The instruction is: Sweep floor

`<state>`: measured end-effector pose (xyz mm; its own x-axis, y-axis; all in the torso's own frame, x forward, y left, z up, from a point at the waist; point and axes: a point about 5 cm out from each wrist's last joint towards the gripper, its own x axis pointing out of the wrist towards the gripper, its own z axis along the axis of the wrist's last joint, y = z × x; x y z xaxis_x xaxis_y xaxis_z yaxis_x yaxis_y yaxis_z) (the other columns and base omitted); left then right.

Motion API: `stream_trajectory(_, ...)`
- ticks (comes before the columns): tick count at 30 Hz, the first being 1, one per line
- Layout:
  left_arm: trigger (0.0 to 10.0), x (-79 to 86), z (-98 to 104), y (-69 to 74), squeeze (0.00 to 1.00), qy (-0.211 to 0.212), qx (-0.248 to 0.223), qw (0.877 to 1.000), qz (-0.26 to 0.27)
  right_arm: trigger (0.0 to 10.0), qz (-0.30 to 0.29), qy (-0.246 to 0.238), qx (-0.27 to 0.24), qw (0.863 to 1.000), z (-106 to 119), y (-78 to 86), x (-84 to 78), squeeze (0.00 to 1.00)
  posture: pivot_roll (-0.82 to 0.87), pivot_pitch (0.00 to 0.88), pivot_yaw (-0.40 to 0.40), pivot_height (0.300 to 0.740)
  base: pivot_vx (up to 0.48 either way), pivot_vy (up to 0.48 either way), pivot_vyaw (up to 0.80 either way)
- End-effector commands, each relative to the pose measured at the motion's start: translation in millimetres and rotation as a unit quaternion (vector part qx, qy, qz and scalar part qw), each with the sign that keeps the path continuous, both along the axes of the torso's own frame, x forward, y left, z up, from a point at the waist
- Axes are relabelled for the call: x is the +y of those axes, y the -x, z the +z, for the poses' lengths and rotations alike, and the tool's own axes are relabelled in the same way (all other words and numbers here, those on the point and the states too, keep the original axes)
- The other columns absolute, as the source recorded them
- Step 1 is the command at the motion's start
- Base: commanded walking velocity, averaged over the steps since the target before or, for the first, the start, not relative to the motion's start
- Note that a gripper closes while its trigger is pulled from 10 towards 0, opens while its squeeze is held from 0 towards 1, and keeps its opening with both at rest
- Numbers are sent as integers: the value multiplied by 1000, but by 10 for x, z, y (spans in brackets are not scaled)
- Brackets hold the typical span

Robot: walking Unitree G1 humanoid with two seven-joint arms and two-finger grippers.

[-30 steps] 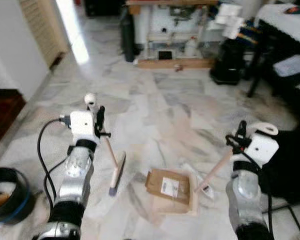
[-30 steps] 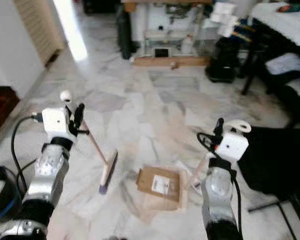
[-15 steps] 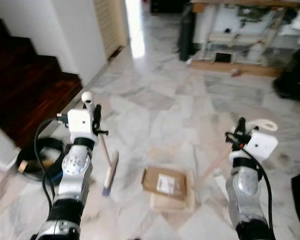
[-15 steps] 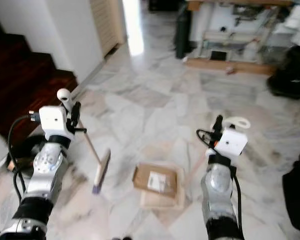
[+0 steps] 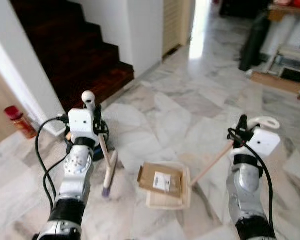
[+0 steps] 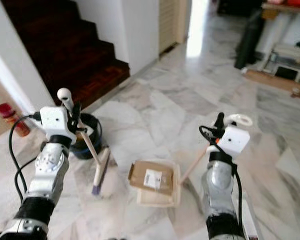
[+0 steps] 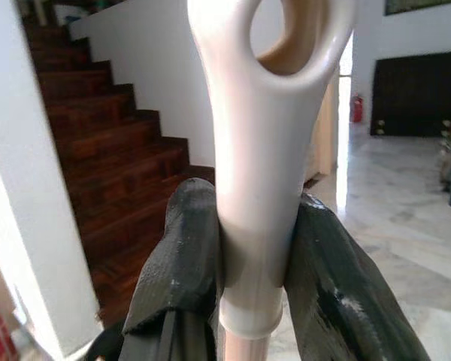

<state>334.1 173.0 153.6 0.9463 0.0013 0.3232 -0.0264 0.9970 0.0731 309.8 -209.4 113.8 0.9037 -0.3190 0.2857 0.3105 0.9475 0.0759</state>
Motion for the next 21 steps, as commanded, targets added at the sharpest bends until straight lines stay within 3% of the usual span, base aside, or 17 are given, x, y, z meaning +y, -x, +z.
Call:
stream_trajectory(1, 10000, -10, 136, -11, 0, -8, -32, 999, -2, 10000, 4, 4, -20, 1000, 100, -37, 17, 0, 55, 0, 2, 740, 0, 0, 0)
stream_trajectory(21, 10000, -2, 124, 4, 0, -11, -27, 1000, 0, 10000, 13, 1, -19, 1000, 93, -50, 67, 0, 66, 0, -3, 740, 0, 0, 787)
